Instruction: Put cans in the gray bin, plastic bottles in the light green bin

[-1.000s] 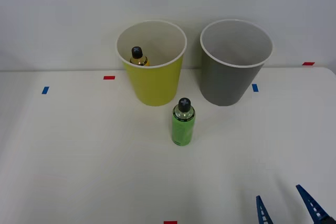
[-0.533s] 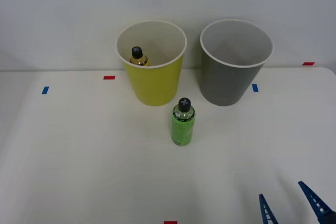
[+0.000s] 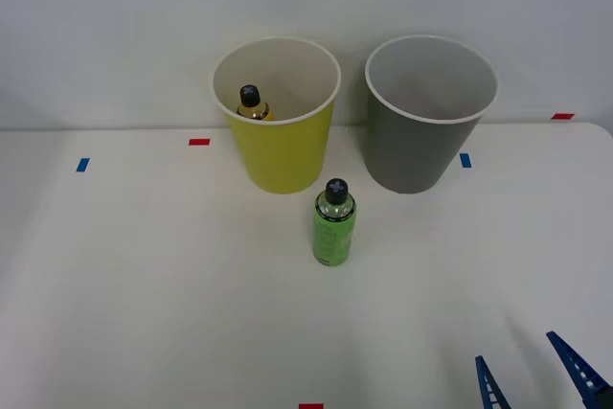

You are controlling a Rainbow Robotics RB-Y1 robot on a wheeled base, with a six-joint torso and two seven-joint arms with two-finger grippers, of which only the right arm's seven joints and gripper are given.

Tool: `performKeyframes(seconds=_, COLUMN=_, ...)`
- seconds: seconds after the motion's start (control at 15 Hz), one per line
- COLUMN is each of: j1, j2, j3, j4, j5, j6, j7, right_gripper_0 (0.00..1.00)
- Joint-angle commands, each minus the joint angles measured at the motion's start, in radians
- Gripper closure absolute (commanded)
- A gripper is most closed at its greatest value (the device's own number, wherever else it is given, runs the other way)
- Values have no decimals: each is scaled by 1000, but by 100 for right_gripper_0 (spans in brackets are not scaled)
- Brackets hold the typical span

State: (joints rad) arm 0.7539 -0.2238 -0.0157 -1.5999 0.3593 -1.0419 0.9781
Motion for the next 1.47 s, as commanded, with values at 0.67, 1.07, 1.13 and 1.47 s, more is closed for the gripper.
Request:
performKeyframes(seconds=0.67, j1=1, j2=0, j3=0, j4=0, j5=0, j6=0, j7=1, right_gripper_0=0)
performKeyframes(seconds=1.07, j1=1, j2=0, j3=0, j4=0, j5=0, j6=0, j7=1, right_gripper_0=0)
performKeyframes(seconds=1.13, j1=1, j2=0, j3=0, j4=0, j5=0, j6=0, j7=1, right_gripper_0=0)
performKeyframes(seconds=1.47, j1=1, j2=0, j3=0, j4=0, j5=0, j6=0, j7=1, right_gripper_0=0)
